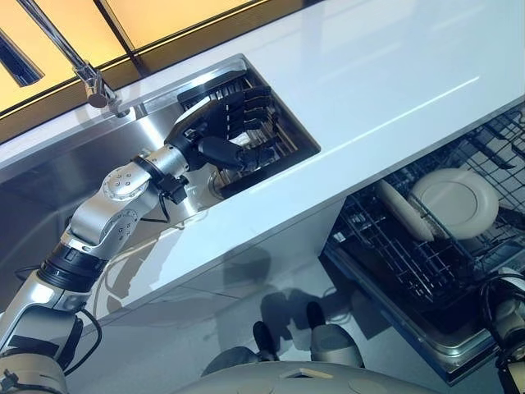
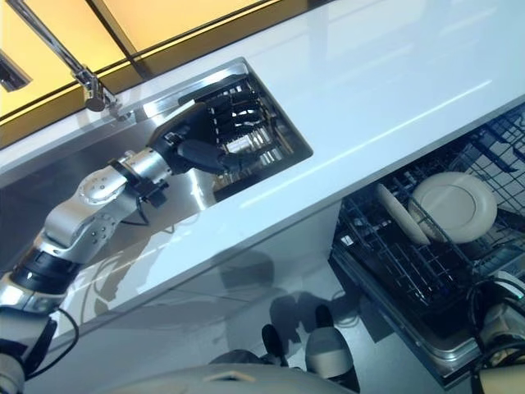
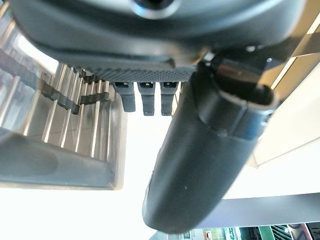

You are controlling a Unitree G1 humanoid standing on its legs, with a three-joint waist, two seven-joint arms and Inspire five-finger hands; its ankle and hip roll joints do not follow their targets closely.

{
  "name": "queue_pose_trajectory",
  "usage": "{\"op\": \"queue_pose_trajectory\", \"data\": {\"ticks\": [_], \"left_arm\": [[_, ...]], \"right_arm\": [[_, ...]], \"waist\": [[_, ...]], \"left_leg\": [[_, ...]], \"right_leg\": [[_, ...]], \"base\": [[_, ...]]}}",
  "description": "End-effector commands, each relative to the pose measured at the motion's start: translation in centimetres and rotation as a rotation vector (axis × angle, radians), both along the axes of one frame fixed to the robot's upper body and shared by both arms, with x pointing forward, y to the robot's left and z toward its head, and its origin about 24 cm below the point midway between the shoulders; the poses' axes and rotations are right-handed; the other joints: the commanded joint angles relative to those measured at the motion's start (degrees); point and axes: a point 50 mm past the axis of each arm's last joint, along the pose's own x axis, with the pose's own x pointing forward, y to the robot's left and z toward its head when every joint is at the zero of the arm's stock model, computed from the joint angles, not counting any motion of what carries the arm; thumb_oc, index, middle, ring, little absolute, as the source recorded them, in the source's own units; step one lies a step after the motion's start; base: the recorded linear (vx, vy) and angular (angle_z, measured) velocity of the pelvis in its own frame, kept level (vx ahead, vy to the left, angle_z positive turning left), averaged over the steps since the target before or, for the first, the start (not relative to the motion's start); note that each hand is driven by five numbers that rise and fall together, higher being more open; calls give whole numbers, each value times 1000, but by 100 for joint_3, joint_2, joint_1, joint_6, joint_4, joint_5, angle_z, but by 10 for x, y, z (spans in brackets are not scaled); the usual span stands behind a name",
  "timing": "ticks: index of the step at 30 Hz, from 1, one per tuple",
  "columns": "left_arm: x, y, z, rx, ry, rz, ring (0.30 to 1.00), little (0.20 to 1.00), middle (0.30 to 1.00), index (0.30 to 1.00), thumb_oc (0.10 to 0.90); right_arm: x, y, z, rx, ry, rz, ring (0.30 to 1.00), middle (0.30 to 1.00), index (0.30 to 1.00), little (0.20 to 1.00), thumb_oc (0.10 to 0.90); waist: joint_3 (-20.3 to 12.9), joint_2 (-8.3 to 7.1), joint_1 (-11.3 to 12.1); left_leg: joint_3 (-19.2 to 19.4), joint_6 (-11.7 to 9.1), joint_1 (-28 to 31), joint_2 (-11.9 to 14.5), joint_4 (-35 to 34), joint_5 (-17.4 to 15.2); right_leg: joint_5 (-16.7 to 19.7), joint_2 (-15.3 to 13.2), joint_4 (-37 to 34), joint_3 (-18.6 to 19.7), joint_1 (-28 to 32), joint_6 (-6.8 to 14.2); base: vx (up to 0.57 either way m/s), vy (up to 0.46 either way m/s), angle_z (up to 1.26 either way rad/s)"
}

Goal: Pick up plates and place into dishwasher.

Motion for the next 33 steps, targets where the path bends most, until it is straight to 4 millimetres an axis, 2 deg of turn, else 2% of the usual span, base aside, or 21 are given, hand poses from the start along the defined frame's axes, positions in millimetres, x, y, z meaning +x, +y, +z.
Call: {"op": "queue_pose_trajectory", "data": {"ticks": [1, 3, 5, 6, 9, 11, 14, 17, 24, 33], "left_arm": [[-7, -20, 55, -127, -242, -77, 900, 900, 900, 900, 800], [-7, -20, 54, -131, -238, -77, 900, 900, 900, 900, 800], [-6, -21, 51, -129, -226, -79, 900, 900, 900, 900, 800], [-6, -21, 50, -127, -224, -79, 900, 900, 900, 900, 800], [-6, -24, 46, -111, -212, -90, 900, 900, 900, 900, 800], [-6, -24, 45, -112, -210, -93, 900, 900, 900, 900, 800], [-4, -28, 47, -118, -209, -96, 900, 900, 900, 900, 800], [-1, -28, 46, -118, -204, -82, 900, 900, 900, 900, 800], [6, -21, 41, -124, -182, -45, 900, 900, 900, 900, 800], [9, -18, 37, -114, -163, -34, 900, 900, 900, 900, 800]], "right_arm": [[32, 21, -1, 62, -71, 91, 300, 300, 300, 200, 100], [37, 24, 0, 80, -103, 96, 300, 300, 300, 200, 100], [54, 34, 6, 127, -213, 104, 300, 300, 300, 200, 100], [56, 35, 6, 134, -226, 103, 300, 300, 300, 200, 100], [83, 51, 21, 171, -385, 156, 300, 300, 300, 200, 100], [90, 56, 26, 170, -422, 186, 300, 300, 300, 200, 100], [112, 69, 44, 164, -517, 245, 300, 300, 300, 200, 100], [133, 79, 71, 148, -600, 310, 300, 300, 300, 200, 100], [157, 93, 103, 127, -673, 395, 300, 300, 300, 200, 100], [169, 91, 121, 105, -689, 379, 300, 300, 300, 200, 100]], "waist": [[-87, 209, 218], [-85, 221, 225], [-95, 242, 250], [-97, 244, 252], [-140, 257, 283], [-162, 255, 292], [-204, 237, 310], [-251, 198, 319], [-397, 99, 356], [-512, 22, 526]], "left_leg": [[114, -187, -118, 42, 522, -601], [108, -186, -108, 39, 518, -598], [83, -185, -87, 29, 509, -599], [78, -183, -82, 27, 507, -600], [24, -174, -51, 12, 472, -597], [7, -171, -45, 7, 451, -592], [-17, -165, -39, -4, 411, -587], [-48, -154, -30, -20, 376, -585], [-86, -145, -9, -43, 342, -578], [-244, -120, -11, -92, 325, -572]], "right_leg": [[-393, -91, 394, -187, -200, 468], [-391, -97, 395, -188, -191, 468], [-397, -97, 393, -182, -162, 459], [-399, -96, 395, -180, -157, 457], [-423, -82, 420, -175, -138, 444], [-430, -73, 420, -169, -136, 442], [-439, -57, 428, -158, -146, 433], [-444, -33, 432, -145, -153, 422], [-454, 23, 399, -122, -111, 402], [-466, 41, 356, -145, -34, 369]], "base": [[0, 0, 0], [0, 0, 0], [15, 25, 4], [32, 30, 3], [28, 23, 6], [8, 9, 3], [0, 0, 0], [0, 0, 0], [32, 5, -1], [29, -7, 3]]}}
